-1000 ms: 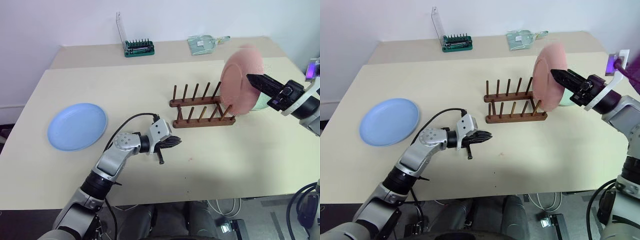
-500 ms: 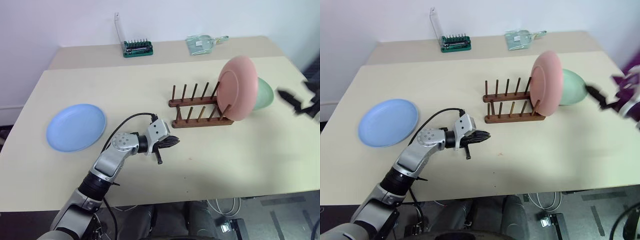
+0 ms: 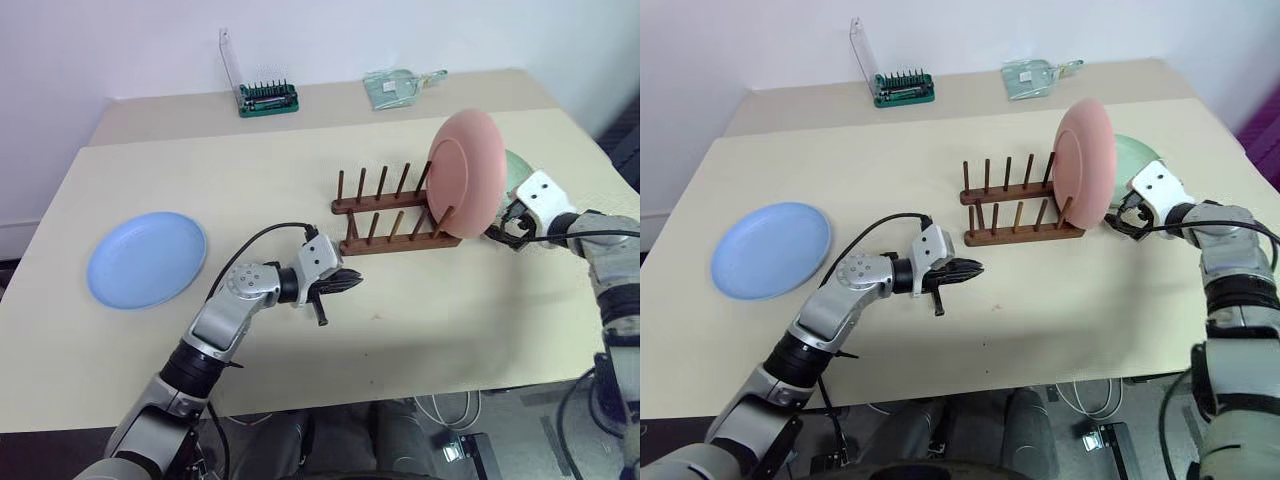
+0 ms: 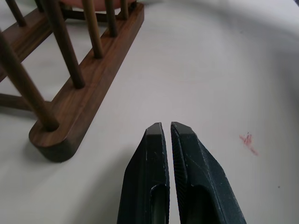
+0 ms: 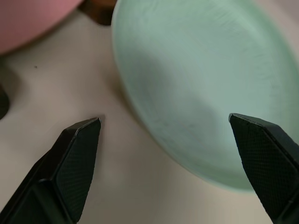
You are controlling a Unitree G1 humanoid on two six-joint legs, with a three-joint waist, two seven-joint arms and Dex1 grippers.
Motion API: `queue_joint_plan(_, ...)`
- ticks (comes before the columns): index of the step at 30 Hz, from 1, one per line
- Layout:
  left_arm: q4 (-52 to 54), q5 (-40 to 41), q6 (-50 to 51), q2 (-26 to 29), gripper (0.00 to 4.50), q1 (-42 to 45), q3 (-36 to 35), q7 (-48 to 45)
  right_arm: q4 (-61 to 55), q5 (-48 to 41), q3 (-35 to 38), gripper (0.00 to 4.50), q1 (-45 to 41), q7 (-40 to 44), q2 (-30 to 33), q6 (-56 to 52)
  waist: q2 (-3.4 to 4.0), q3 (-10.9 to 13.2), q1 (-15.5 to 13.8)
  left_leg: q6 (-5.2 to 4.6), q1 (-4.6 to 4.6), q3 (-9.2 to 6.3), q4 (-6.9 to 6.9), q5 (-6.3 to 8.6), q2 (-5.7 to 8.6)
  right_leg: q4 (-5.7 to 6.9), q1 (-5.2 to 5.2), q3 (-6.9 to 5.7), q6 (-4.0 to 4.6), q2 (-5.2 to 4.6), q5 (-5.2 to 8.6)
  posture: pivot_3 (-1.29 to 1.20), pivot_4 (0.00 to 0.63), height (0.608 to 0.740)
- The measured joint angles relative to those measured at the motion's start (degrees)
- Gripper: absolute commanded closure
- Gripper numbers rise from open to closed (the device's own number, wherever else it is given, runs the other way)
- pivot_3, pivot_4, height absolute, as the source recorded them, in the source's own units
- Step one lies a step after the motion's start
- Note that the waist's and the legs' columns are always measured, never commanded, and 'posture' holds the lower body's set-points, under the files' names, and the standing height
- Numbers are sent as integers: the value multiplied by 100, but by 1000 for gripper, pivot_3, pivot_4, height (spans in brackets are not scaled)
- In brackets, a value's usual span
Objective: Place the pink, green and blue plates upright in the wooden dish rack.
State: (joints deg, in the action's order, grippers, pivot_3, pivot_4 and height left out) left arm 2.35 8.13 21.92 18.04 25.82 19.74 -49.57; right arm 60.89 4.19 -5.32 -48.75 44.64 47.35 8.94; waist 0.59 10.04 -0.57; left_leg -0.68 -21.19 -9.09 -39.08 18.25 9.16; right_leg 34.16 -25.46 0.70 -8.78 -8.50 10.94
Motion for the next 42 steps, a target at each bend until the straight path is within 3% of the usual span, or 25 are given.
queue_joint_plan(2, 4, 0, 4, -3, 4262, -4, -3, 4, 431, 196, -62, 33, -280, -164, -43, 124, 0, 0, -8, 0, 1, -2, -1, 0, 0, 2, 1, 0, 0, 1, 0, 0, 150, 738)
queue_joint_plan(5, 4, 0, 15, -1, 4262, -15, -6, 14, 812, 388, -102, 1313, -476, -382, -137, 244, 0, 0, -7, 1, 2, -4, -2, -1, 0, 5, 2, 0, 0, 2, 0, 0, 150, 738)
queue_joint_plan(11, 36, 0, 37, 27, 4262, -30, -21, 58, 992, 479, -73, 4464, -473, -451, -163, 489, 0, 0, -1, 1, 2, -4, -2, -1, 0, 5, 1, 1, 0, 2, 0, 0, 150, 738)
queue_joint_plan(17, 211, 8, 139, 85, 4262, -85, -32, 113, 521, 586, 35, 4489, -6, -1102, 158, 863, -3, -3, -35, 2, -2, -11, -2, -1, 3, 5, 1, 0, 0, 2, 0, 0, 150, 738)
queue_joint_plan(21, 239, 29, 170, 158, 4262, -102, -93, 131, -691, 434, 531, 4489, 934, -1287, 812, 747, 19, -1, -12, 1, -14, -6, 0, 0, 5, 5, -17, 4, 0, 0, 0, 0, 150, 738)
queue_joint_plan(24, 266, 92, 188, 173, 4262, -109, -109, 124, -2200, -212, 1352, 4489, 1571, -1157, 1084, 151, 24, -3, 48, 2, -7, 6, 6, 0, -8, 8, -18, 15, 0, 13, -1, 0, 150, 738)
queue_joint_plan(27, 315, 200, 238, 198, 4262, -109, -146, 96, -4357, -1576, 2232, 4489, 1912, -661, 1092, -1063, 27, -5, 109, 3, -4, 9, 2, -1, -17, 13, -15, 22, 1, 25, -2, 0, 150, 738)
queue_joint_plan(32, 435, 407, 273, 413, 4262, -123, -340, -32, -6702, -4213, 2969, 4489, 1820, -200, 997, -3218, 19, -3, 68, 1, 0, 2, -4, 1, -21, 3, -1, 22, 4, 31, -6, 0, 150, 738)
queue_joint_plan(38, 468, 494, 285, 539, 4262, -214, -476, -47, -8170, -7980, 3025, 4489, 1113, -975, 430, -5020, 15, -1, -52, -1, -4, 0, -5, 2, -25, -5, 0, 18, 9, 31, -12, 0, 150, 738)
queue_joint_plan(42, 488, 493, 289, 449, 4262, -280, -465, 7, -8289, -8814, 2633, 4489, 1203, -1761, -46, -5427, -13, -6, -161, -4, -4, 3, -11, 3, -24, -9, 2, 18, 9, 31, -19, 0, 150, 738)
